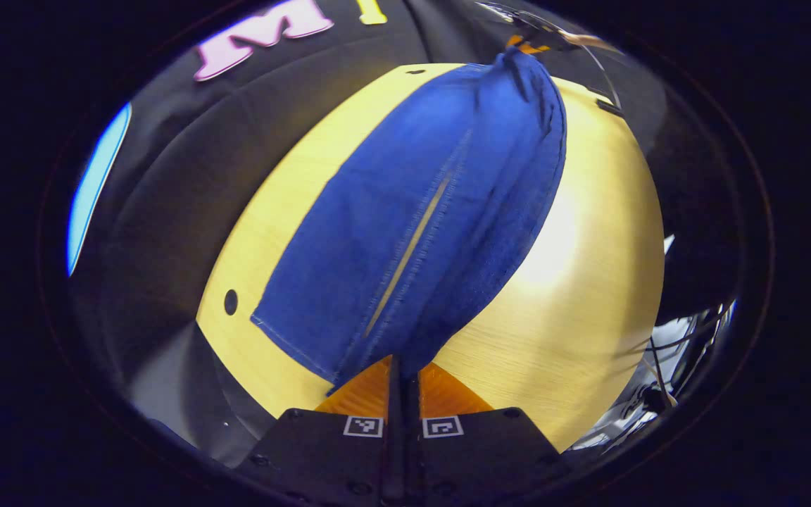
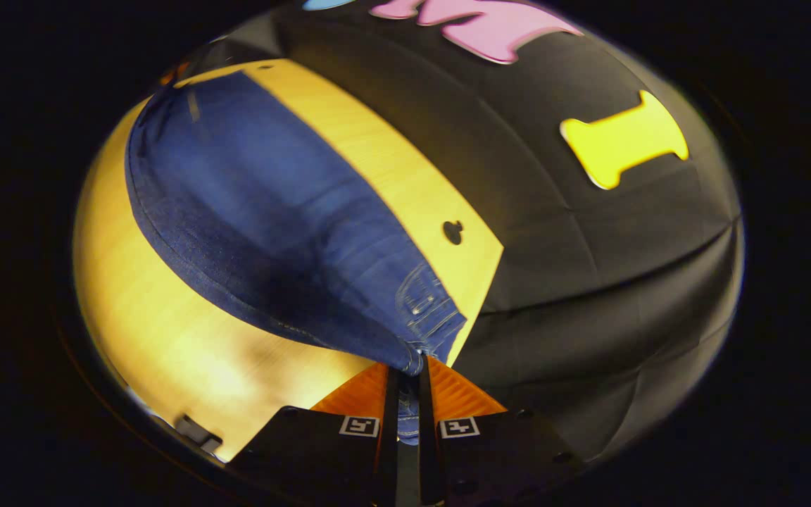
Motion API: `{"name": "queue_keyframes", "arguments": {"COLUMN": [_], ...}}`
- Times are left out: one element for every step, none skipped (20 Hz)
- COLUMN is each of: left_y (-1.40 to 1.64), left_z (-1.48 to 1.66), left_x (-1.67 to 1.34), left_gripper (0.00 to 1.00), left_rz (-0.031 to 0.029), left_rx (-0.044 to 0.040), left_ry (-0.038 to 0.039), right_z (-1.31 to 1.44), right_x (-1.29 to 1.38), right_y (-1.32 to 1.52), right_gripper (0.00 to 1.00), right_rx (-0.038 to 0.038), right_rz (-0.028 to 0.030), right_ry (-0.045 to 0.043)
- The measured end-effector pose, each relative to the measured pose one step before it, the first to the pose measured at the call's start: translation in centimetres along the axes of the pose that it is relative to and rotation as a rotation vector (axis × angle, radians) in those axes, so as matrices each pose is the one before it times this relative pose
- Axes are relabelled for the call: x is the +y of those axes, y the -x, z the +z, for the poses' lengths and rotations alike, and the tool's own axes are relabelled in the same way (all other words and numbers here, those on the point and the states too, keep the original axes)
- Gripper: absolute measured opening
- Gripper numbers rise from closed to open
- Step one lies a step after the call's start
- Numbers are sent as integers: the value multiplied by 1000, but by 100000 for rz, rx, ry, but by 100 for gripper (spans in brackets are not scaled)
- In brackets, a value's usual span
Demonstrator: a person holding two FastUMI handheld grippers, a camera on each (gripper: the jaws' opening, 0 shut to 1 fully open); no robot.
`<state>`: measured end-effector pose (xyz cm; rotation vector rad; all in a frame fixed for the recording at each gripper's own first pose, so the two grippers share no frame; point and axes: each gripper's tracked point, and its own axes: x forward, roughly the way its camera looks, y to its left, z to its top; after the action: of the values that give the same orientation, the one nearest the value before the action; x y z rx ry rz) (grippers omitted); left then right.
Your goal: Grasp the waist and the cuffs of the jeans and fold them to make the two legs overlap; first hold the waist and fold one-third of the jeans toward the cuffs, then hold the cuffs and fold the remaining one-third in the same direction to finish folding.
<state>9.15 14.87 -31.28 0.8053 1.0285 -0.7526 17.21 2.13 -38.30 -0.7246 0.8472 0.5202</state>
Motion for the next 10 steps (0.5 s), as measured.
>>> {"name": "queue_keyframes", "arguments": {"left_y": [-454,-559,-928,-980,-1119,-1427,-1755,-1426,-936,-1093], "left_z": [668,963,1279,1245,1216,950,942,543,-56,-171], "left_x": [1370,1819,1734,1525,1733,1361,1006,264,-605,-276], "left_gripper": [6,6,6,6,6,6,6,6,6,7], "left_rz": [-1091,888,1573,1518,2647,2835,2687,1184,-379,-783], "left_rx": [1760,1823,1890,757,256,495,421,1660,3769,4554], "left_ry": [5180,5629,5660,4989,4641,3527,2019,-976,-1934,-2277], "right_z": [1435,1796,1520,1552,1487,970,-88,-88,-525,-316], "right_x": [-1464,-1106,-813,-636,-978,151,807,817,557,383], "right_y": [-196,-711,-227,-667,-402,-157,-1276,-829,-2090,-1478], "right_gripper": [17,16,16,16,16,16,16,16,16,16], "right_rx": [-245,-1131,770,2057,2855,2058,3611,3717,3527,2668], "right_rz": [-2674,-1396,-837,-337,-59,393,1644,2024,1437,670], "right_ry": [-4866,-4510,-4264,-3957,-3926,-3906,-3521,-3224,-1650,-1055]}}
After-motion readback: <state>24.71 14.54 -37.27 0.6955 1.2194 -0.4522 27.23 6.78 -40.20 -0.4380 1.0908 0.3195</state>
